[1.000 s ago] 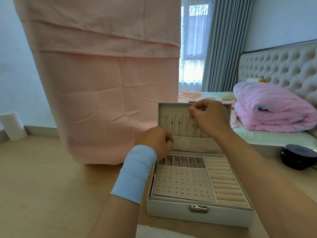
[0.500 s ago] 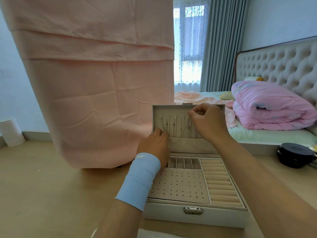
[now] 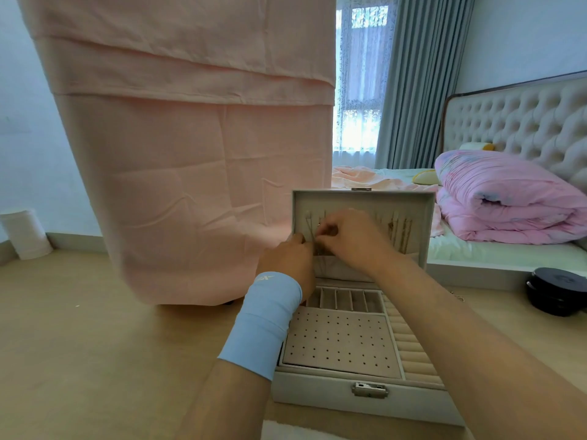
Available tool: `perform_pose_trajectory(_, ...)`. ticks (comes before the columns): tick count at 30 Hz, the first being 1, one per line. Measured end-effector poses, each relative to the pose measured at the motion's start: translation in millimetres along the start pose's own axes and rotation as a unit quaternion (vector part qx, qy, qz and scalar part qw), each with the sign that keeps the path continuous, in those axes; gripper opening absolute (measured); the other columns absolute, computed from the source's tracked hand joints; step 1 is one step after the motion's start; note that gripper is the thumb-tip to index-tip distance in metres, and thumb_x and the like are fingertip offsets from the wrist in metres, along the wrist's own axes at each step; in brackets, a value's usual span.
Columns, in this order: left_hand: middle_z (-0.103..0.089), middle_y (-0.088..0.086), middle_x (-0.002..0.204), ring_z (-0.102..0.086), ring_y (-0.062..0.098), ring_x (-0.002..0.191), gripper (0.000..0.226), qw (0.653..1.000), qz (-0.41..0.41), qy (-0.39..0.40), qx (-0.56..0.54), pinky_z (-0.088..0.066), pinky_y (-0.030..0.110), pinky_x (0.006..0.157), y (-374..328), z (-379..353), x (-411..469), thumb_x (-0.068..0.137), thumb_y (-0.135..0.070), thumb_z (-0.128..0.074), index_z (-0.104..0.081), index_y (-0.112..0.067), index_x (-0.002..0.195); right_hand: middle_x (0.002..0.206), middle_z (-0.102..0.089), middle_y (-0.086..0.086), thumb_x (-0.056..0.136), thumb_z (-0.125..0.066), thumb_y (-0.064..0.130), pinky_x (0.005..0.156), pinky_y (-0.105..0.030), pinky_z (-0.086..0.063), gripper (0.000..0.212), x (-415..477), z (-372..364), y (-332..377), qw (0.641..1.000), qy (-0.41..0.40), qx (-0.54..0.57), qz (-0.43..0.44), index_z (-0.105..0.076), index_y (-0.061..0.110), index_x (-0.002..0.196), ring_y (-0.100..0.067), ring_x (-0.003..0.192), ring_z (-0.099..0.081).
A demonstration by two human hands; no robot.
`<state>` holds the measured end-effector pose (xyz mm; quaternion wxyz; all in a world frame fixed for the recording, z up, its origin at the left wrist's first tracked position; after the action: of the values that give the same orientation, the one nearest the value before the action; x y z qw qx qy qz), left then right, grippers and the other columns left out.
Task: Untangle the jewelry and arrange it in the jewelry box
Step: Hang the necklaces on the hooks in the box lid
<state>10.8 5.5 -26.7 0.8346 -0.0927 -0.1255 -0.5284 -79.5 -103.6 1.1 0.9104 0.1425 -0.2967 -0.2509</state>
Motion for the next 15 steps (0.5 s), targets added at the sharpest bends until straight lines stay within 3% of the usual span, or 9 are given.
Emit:
perform_pose_trajectory(2,-0.049,0.002,0.123,-0.059,0.028,0.102,0.043,1.000,-0.002,0.003,-0.020,-0.045,0.036,0.075,2.2,-0.2,0.7,0.088,-0.009,-0.054,-0.056,-0.023,0.129,0.098,-0.073,0.005,0.090,-0.071,0.027,0.079,-0.033,-0.055,0.010,-1.7,-1.9,0.8,0.998,0.035,-0.059,0.008,-0.078,0.028,0.097,-0.016,0.092,-0.065)
perform_pose_trajectory(5,-0.048,0.002,0.127,-0.059,0.028,0.102,0.040,1.000,-0.006,0.002,-0.028,-0.050,0.037,0.077,5.7,-1.5,1.8,0.088,-0.009,-0.055,-0.058,-0.020,0.126,0.096,-0.073,0.005,0.094,-0.066,0.034,0.078,-0.031,-0.053,0.013,-7.7,5.7,-1.1,0.997,-0.016,-0.072,0.011,-0.077,0.027,0.098,-0.016,0.091,-0.065)
perform_pose_trajectory(11,-0.048,0.004,0.128,-0.059,0.029,0.104,0.040,0.999,-0.003,0.021,-0.040,-0.053,0.041,0.085,6.9,-0.3,5.1,0.088,-0.005,-0.053,-0.060,-0.017,0.125,0.075,-0.069,0.006,0.077,-0.058,0.073,0.064,-0.027,-0.053,0.050,-22.2,-8.7,1.0,0.981,0.045,-0.182,-0.038,-0.073,0.025,0.080,-0.013,0.071,-0.063)
perform_pose_trajectory(15,-0.048,0.003,0.128,-0.058,0.028,0.106,0.041,0.998,-0.006,0.023,-0.051,-0.052,0.040,0.084,9.1,-1.4,4.0,0.089,-0.004,-0.051,-0.060,-0.018,0.125,0.088,-0.072,0.005,0.094,-0.061,0.049,0.070,-0.032,-0.055,0.026,-23.1,-14.0,0.0,0.987,0.028,-0.156,-0.023,-0.076,0.028,0.094,-0.015,0.081,-0.065)
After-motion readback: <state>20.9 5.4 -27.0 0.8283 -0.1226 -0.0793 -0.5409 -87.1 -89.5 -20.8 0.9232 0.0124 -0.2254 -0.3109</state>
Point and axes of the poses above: each hand's wrist, its own x-axis towards the middle knuckle, its own z-axis out of the back of the hand, y = z × x, the point moved 1 cm from there along x, towards the middle knuckle
